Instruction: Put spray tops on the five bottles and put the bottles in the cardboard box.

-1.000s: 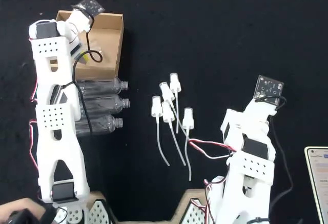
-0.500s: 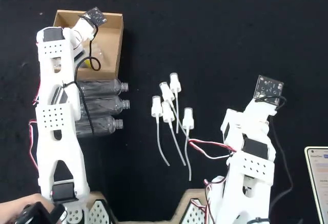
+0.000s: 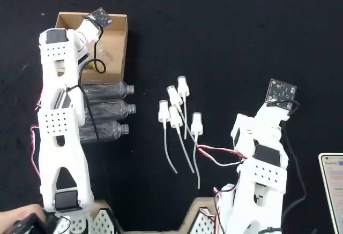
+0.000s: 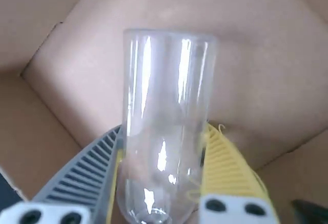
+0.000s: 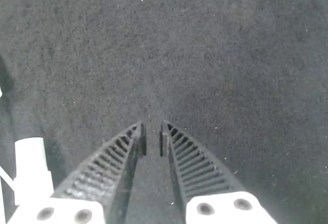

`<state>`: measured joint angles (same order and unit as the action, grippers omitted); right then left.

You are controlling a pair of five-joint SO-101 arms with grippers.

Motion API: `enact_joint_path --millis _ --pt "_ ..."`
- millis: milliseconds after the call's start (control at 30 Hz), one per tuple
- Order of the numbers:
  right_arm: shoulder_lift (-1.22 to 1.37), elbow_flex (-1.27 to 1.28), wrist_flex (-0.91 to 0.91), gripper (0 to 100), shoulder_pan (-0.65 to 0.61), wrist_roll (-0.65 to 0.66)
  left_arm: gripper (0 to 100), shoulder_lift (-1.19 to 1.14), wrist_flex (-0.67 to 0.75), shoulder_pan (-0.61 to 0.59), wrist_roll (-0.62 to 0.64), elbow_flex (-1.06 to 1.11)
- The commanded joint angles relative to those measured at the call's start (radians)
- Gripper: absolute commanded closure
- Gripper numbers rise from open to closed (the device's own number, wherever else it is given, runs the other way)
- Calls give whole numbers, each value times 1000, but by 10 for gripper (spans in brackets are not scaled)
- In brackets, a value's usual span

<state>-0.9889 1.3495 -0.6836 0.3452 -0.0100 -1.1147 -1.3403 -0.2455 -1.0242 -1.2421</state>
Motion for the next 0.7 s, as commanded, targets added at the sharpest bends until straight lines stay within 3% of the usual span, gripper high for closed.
enact_joint_path --millis 0,300,533,667 --pt "-22 -7 38 938 -2 3 873 32 2 19 41 -36" --pt "-22 -7 38 938 -2 3 873 48 -146 -1 203 -432" --pt "-22 -7 38 938 -2 3 873 150 -152 -28 330 -421" --pt "-22 -7 38 938 -2 3 873 230 -265 -31 328 -421"
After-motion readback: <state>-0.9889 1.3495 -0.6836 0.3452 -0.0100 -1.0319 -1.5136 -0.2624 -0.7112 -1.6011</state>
